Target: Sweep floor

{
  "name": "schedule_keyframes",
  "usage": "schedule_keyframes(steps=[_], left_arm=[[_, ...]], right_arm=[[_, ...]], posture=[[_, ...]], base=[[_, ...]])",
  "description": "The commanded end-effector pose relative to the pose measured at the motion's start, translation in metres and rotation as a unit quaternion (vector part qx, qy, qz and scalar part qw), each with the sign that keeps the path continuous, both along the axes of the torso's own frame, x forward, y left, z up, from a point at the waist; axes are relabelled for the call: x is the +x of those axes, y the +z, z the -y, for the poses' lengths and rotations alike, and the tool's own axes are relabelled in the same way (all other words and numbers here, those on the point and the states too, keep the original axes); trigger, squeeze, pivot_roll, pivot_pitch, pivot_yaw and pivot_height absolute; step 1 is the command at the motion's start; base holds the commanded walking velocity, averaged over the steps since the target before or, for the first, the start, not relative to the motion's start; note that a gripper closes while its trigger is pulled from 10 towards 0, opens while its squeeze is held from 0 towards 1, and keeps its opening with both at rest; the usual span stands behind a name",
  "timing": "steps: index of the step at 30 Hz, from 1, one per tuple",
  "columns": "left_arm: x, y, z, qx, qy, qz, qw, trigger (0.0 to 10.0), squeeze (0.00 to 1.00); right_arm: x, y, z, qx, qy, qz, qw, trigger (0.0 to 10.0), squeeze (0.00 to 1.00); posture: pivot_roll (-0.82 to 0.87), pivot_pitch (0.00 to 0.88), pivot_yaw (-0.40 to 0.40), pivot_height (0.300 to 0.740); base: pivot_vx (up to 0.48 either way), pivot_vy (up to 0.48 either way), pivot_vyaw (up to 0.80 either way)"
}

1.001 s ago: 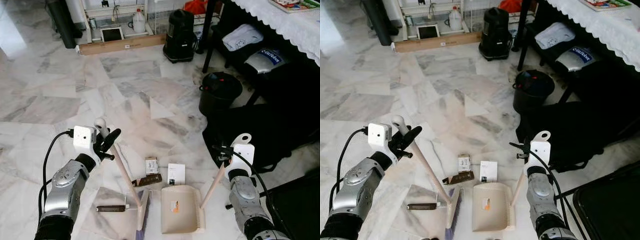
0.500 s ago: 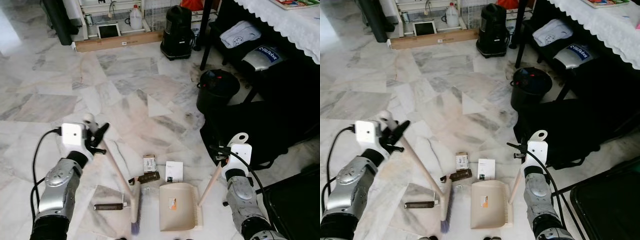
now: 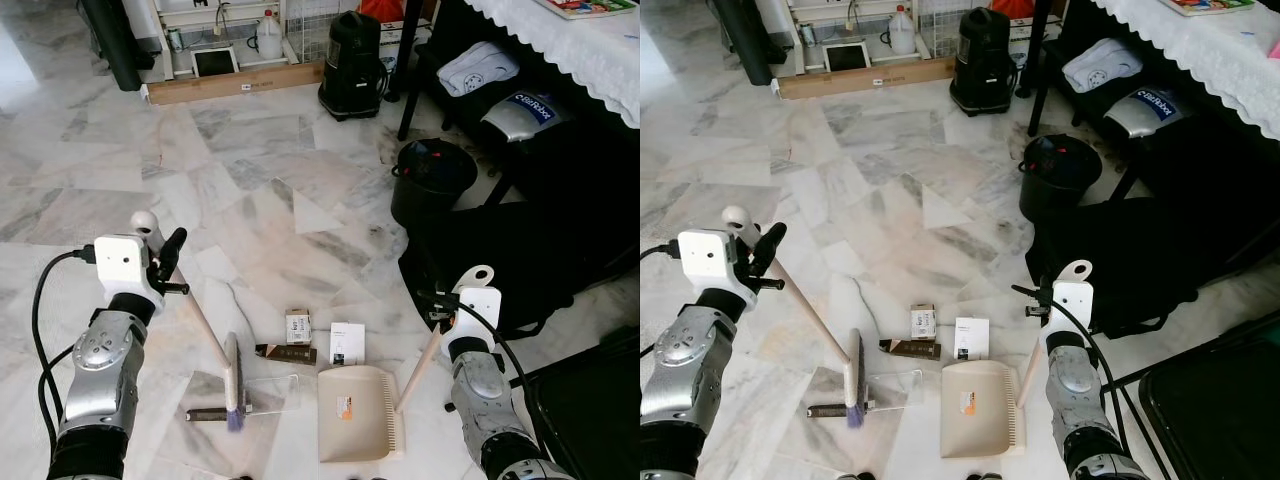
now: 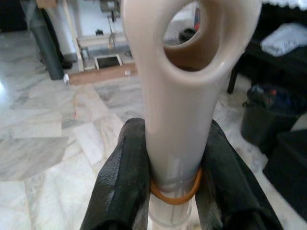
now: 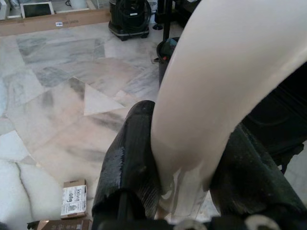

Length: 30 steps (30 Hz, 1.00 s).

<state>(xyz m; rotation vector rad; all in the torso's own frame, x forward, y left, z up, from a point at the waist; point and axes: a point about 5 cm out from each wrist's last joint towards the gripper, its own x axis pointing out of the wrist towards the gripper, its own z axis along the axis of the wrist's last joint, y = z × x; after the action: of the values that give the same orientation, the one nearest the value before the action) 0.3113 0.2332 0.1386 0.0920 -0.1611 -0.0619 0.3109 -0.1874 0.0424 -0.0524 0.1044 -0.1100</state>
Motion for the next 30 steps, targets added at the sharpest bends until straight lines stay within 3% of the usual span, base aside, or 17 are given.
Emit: schedule_keyframes(steps=[1, 14, 25, 27, 30], left_arm=[[0.0, -0.002, 0.001, 0.029, -0.005, 0.001, 1.0, 10.0, 0.0], [-0.003, -0.028, 0.01, 0.036, -0.033, -0.051, 0.997, 10.0, 0.0], [-0.007, -0.047, 0.024, 0.013, -0.117, -0.125, 0.985, 10.0, 0.0], [-0.008, -0.047, 0.025, 0.007, -0.133, -0.136, 0.982, 10.0, 0.0], [-0.008, -0.039, 0.026, -0.047, -0.153, -0.131, 0.978, 10.0, 0.0]], right_arm=[[-0.017, -0.027, -0.001, 0.013, -0.004, -0.068, 0.998, 10.0, 0.0], [-0.021, -0.031, 0.0, 0.015, 0.003, -0.076, 0.997, 10.0, 0.0], [-0.022, -0.032, 0.0, 0.016, 0.004, -0.081, 0.997, 10.0, 0.0], [-0.022, -0.033, 0.0, 0.016, 0.004, -0.082, 0.996, 10.0, 0.0], [-0.023, -0.034, 0.0, 0.017, 0.004, -0.085, 0.996, 10.0, 0.0]], posture=[[0.13, 0.175, -0.021, 0.74], [0.12, 0.201, -0.025, 0.74], [0.12, 0.213, -0.015, 0.74], [0.12, 0.215, -0.014, 0.74], [0.12, 0.212, -0.012, 0.74]], base=[[0.0, 0.0, 0.0], [0.0, 0.0, 0.0], [0.0, 0.0, 0.0], [0.0, 0.0, 0.0], [0.0, 0.0, 0.0]])
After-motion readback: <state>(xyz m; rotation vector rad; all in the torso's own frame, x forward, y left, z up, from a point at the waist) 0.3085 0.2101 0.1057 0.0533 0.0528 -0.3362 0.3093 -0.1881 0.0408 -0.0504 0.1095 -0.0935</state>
